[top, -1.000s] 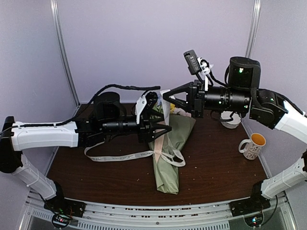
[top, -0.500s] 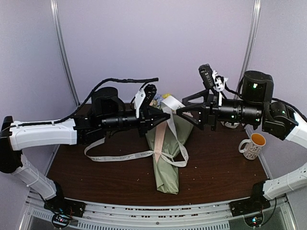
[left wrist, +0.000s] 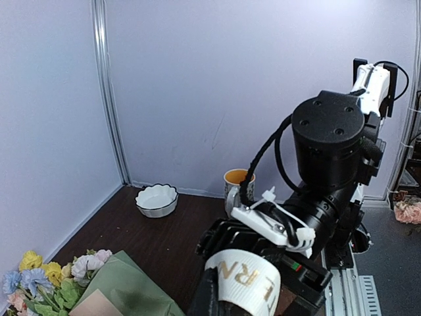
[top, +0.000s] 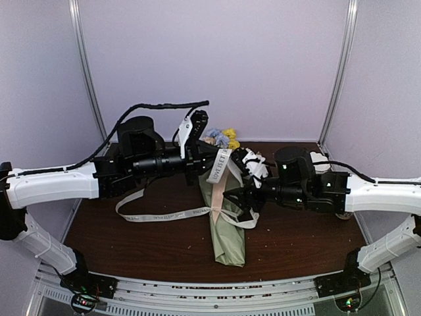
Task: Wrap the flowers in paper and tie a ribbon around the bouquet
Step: Pass from the right arm to the left, then pass from the left arm to the right, then pick up the left side of the half-tied ribbon from the folded wrapping paper.
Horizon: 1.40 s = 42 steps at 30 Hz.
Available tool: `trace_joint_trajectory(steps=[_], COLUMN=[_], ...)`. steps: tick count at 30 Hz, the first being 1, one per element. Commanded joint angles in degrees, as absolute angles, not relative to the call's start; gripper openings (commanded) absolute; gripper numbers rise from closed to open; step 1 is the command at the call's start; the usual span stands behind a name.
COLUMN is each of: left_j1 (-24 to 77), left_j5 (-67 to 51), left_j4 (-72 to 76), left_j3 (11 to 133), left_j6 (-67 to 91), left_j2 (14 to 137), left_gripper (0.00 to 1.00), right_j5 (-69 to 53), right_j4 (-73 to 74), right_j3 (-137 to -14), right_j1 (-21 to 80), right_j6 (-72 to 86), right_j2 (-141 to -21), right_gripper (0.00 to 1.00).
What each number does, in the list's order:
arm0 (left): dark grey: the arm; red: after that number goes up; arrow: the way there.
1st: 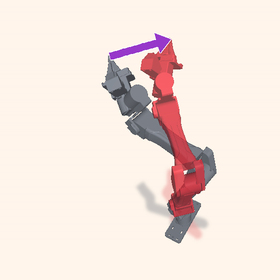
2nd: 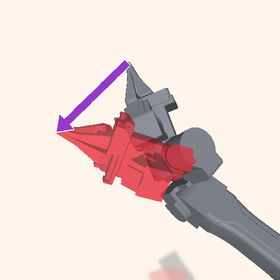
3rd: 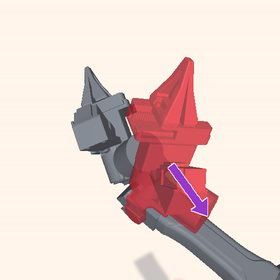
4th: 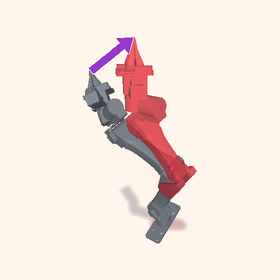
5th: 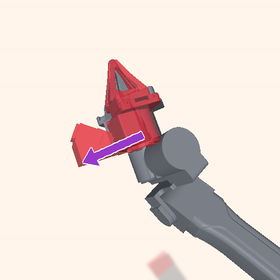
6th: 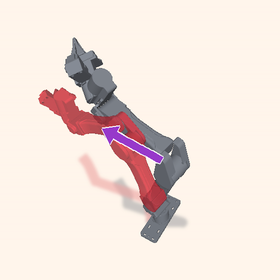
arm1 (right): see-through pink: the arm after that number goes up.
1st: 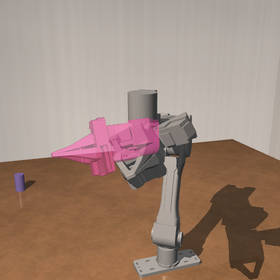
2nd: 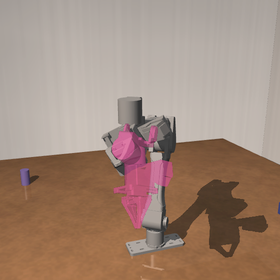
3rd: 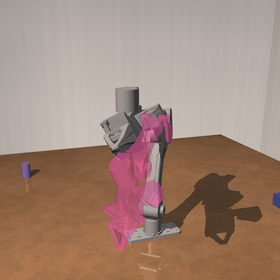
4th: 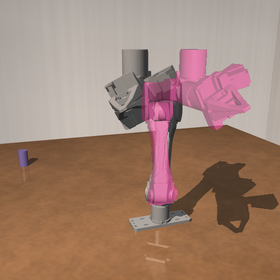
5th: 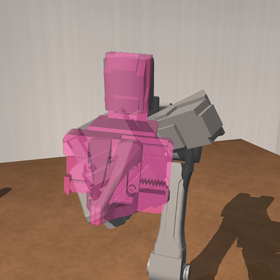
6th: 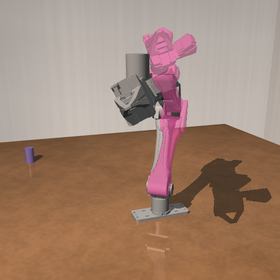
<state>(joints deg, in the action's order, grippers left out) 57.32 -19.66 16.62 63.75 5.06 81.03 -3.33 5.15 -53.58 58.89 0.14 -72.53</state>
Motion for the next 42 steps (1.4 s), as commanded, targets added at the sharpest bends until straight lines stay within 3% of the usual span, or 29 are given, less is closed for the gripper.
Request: trace_joint_trajectory(steps=[1,4,5,8,10,13,17,18,21,24,30,36,39,41,42], left_j1=[57.3,57.3,57.3,57.3,57.3,57.26,57.21,57.22,56.89,56.79,56.78,56.41,55.88,55.53,55.35], left_j5=[-19.33,-18.39,-18.44,-18.6,-18.31,-18.63,-9.83,-5.84,2.3,5.07,10.94,19.91,20.69,20.15,19.64], left_j4=[18.16,17.72,17.6,17.37,16.67,13.29,2.19,0.13,-5.21,-7.31,-8.96,-8.9,-7.1,-5.04,-4.53], left_j3=[62.81,62.16,61.87,60.99,60.97,61.58,60.79,59.58,55.33,51.49,53.38,58.06,58.19,57.49,57.32], left_j6=[4.27,3.98,3.96,3.74,3.46,2.05,-3.41,-3.87,-4.11,-2.88,-1.79,-7.9,-7.93,-7.51,-7.02], left_j2=[78.28,77.78,77.57,77.01,77.12,77.21,77.21,77.37,78.51,81.25,93.14,102.03,103.79,103.89,103.82], left_gripper=[0.0,0.0,0.0,0.0,0.0,0.0,0.63,0.71,0.85,0.91,0.95,0.88,0.81,0.68,0.57], right_j5=[-0.92,-3.42,-3.4,-5.02,-7.16,-8.88,-10.15,-10.42,-12.02,-14.89,-19.93,-23.35,-24.46,-24.75,-24.78], right_j4=[-3.07,-4.69,-4.56,-5.28,-6.11,-5.1,-4.84,-5.03,-6.13,-10.17,-15.06,-15.77,-17.2,-17.5,-17.38], right_j3=[-51.93,-50.39,-50.05,-48.44,-47.61,-47.99,-47.33,-46.91,-45.49,-43.17,-42.17,-42.71,-41.94,-41.54,-41.35], right_j1=[57.33,55.71,55.34,54.14,53.45,52.64,51.21,50.82,49.55,48.09,46.34,46.33,46.33,46.32,46.27], right_j6=[1.26,4.34,4.92,5.92,6.31,6.78,7.71,7.96,9.4,11.67,15.25,16.86,17.92,18.32,18.4], right_j2=[-73.0,-72.8,-72.51,-71.23,-70.55,-69.91,-67.75,-67.22,-66.29,-65.56,-66.41,-68.35,-68.38,-68.25,-68.17], right_gripper=[0.65,0.27,0.2,0.11,0.0,0.0,0.0,0.0,0.0,0.0,0.0,0.0,0.0,0.0,0.0])
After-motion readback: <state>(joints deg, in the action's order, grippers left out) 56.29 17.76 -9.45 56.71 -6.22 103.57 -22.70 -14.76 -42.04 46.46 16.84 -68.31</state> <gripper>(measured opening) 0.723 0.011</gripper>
